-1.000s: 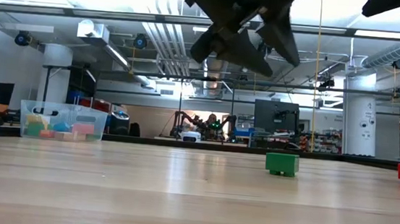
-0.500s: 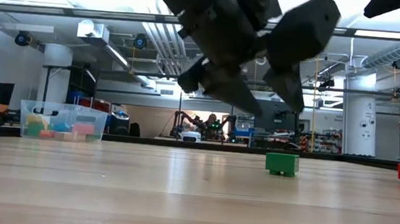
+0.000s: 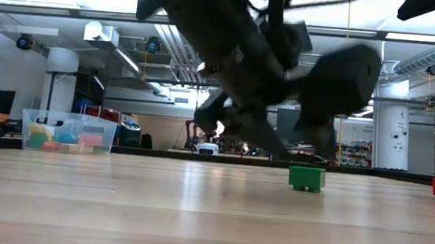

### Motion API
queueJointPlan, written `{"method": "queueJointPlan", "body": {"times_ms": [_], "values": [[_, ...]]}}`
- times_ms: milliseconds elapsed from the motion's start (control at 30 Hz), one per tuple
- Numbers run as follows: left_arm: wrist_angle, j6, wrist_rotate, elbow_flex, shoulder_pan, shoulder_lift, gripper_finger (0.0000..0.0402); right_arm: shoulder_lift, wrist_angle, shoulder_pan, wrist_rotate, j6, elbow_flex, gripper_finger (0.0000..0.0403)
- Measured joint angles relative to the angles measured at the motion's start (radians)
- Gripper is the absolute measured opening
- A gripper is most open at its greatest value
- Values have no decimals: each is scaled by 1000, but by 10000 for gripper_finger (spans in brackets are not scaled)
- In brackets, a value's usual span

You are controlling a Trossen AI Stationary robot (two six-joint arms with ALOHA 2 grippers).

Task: Sort blocks by size
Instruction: Put the green square game piece into the blue bin

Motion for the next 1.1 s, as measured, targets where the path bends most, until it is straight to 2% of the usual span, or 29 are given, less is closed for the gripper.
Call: {"method": "queueJointPlan", "body": {"times_ms": [833, 967, 1100], "values": [[68, -19, 36, -1, 37, 71, 266, 0, 0, 0, -20, 28, -10, 12], [65, -15, 38, -1, 37, 72, 245, 0, 0, 0, -20, 36, -10, 12], [64, -15, 44, -1, 38, 72, 205, 0, 0, 0, -20, 38, -10, 12]]}}
